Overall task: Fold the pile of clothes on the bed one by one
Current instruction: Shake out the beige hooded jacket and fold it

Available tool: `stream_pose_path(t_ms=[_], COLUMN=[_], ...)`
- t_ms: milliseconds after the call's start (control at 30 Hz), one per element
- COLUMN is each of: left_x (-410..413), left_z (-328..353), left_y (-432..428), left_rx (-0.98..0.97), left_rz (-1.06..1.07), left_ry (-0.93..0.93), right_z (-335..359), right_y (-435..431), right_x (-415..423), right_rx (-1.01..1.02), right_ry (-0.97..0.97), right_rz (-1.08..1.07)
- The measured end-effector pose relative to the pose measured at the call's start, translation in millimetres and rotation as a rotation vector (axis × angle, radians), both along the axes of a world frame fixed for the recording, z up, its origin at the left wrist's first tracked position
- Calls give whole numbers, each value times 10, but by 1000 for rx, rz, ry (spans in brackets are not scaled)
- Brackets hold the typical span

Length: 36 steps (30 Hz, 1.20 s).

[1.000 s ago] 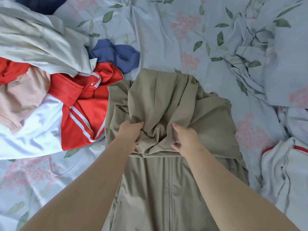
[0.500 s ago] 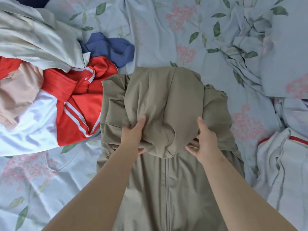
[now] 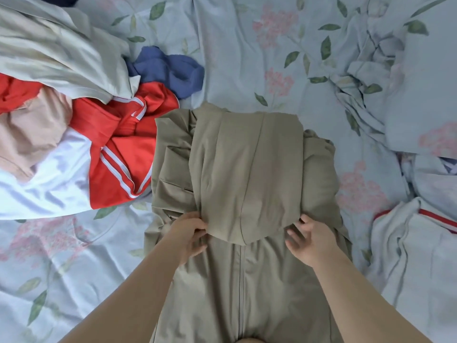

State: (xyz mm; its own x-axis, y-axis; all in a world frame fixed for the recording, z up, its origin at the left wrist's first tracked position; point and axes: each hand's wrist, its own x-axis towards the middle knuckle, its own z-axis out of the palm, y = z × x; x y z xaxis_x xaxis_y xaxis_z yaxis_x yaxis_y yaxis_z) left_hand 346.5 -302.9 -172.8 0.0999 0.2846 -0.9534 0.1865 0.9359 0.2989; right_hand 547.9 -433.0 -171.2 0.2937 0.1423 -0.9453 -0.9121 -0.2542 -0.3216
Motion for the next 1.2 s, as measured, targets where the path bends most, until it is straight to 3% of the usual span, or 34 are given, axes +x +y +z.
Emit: stream_pose_path(t_ms=[100,200,333,400,433,500,567,600,667,700,767,833,967,1200], left_x=[179,406,396,200,81,-99,-123,-80,18,50,38,-48,-265,-325], left_z=[82,35,142,128,64,-96,-172,-143,-63,-61,-200,-419,-812,-1115], left_y=[9,64,46,-31,-76,-157,-247,-302,-421,-466,-527,-528,-467,-467], left_rx=[-27,130,134,92,83,199,449,619,987,1176,1423,1451,1430,1578], left_rz=[187,127,274,269,218,29,-134,-224,-443,-577,-943,-1305,-1545,-1483], left_ry=[17,59,-174,-249,-192,104,394,486,597,615,596,592,629,635], right_z=[12,10,111,106,60,-38,-78,-33,28,17,-108,-341,-758,-1223], right_y=[113,350,431,262,170,15,-57,-42,-16,-12,-19,-110,-332,-430], right_x=[-71,-121,-122,-185,-239,-351,-452,-529,-731,-834,-932,-913,-900,-902], right_rx=[-3,-13,250,334,269,-88,-483,-557,-489,-425,-382,-448,-519,-539], right_ry=[14,-8,-8,-7,-19,-151,-461,-687,-1117,-1239,-1239,-1120,-1270,-1618], right_rz=[-7,27,-387,-397,-311,-94,-16,80,508,782,1274,1508,1570,1411])
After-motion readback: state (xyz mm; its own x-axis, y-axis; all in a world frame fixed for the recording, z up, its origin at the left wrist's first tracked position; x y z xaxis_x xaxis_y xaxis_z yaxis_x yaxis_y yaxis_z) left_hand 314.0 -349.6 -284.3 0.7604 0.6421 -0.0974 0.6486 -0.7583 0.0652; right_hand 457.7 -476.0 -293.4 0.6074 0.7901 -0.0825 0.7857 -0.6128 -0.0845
